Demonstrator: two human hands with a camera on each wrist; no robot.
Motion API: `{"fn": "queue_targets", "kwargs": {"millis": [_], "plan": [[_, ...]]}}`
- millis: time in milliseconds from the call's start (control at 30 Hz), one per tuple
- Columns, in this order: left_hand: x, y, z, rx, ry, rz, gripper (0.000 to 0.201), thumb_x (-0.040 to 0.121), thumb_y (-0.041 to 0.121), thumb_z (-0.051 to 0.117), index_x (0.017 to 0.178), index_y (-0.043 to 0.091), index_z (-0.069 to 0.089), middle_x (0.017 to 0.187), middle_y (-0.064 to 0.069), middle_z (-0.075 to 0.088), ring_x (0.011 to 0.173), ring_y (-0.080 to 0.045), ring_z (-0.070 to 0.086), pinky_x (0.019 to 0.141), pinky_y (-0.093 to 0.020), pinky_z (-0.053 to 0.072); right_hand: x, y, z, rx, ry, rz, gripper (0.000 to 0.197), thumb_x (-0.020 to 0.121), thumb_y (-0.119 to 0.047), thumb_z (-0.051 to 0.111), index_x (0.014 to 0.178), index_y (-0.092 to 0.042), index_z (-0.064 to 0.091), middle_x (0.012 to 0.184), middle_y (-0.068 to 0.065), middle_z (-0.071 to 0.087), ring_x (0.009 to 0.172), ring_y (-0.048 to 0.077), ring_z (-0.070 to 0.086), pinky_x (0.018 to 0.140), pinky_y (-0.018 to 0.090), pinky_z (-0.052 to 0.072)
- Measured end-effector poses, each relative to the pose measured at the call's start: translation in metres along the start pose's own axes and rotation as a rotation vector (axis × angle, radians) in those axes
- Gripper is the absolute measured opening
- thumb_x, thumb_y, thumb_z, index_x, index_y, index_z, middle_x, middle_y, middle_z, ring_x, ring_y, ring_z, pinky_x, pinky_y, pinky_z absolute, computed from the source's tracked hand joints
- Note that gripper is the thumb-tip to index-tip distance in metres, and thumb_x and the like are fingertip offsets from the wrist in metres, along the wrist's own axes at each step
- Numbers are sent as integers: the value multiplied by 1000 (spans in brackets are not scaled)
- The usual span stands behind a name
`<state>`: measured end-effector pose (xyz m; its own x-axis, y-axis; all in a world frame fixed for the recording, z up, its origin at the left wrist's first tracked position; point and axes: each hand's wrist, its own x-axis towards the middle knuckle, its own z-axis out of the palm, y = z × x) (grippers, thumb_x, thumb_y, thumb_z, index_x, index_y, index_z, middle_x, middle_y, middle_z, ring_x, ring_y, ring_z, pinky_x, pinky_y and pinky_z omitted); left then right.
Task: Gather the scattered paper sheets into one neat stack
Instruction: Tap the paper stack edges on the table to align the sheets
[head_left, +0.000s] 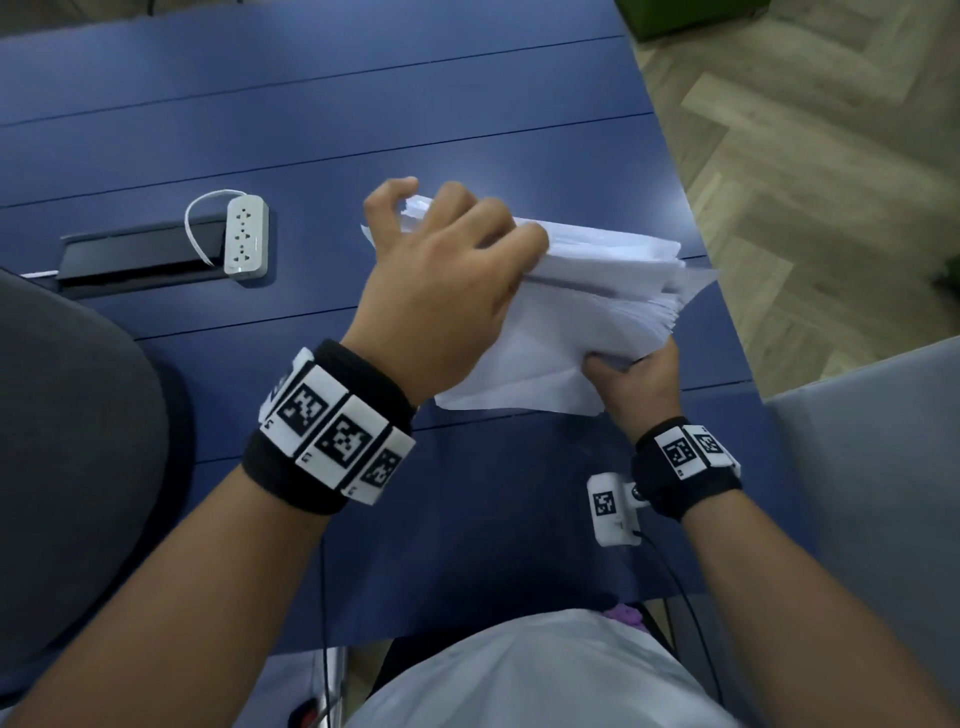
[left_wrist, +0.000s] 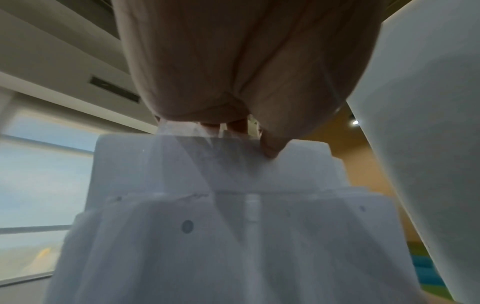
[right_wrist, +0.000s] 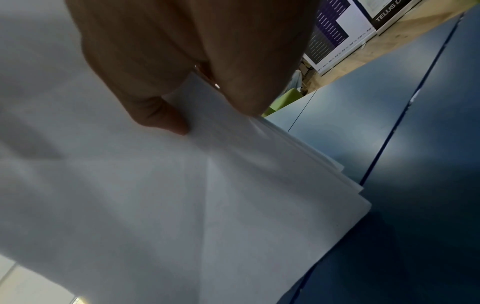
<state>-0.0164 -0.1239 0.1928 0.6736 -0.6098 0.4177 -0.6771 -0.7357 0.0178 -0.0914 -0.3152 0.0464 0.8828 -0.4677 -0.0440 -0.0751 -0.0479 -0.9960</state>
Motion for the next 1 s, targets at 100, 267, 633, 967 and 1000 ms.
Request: {"fn": "queue_targets", "kwargs": {"millis": [100,267,633,967,1000], "plan": [[-10,-28,-3,-86,52,-201,42,94,59,52,128,36,60,133,4,54,129,-22,48,108,-56,27,-1,1,0,-15,-3,1,43,77,18,67,116,2,62,101,-9,70,92,-5,69,85,19,54],[-71,-66,60,-1180,69,-657,131,68,64,81,159,23,-4,153,-14,41,139,-24,45,116,-57,33,-5,1,-1,38,-14,37,49,79,23,62,111,-15,62,99,-6,72,93,4,72,82,21,55],[-74,-49,104,-1286,-100,-740,45,68,9,87,107,19,68,104,6,76,102,-12,71,86,-27,56,-6,-13,-4,51,-57,27,53,79,25,62,96,-25,61,94,-8,69,85,-8,68,77,12,52],[-68,-29,82,-1347,111,-747,70,59,29,96,121,22,63,108,17,73,108,-2,67,91,-19,52,5,-39,-7,61,-62,-22,52,79,27,61,93,-24,61,77,-22,73,77,-10,66,73,11,51],[-69,-35,78,-1342,56,-695,77,56,28,97,126,30,63,111,19,72,110,2,65,93,-19,51,6,-42,-11,54,-91,-23,54,78,29,60,93,-23,60,77,-20,72,77,-11,65,74,10,51]]}}
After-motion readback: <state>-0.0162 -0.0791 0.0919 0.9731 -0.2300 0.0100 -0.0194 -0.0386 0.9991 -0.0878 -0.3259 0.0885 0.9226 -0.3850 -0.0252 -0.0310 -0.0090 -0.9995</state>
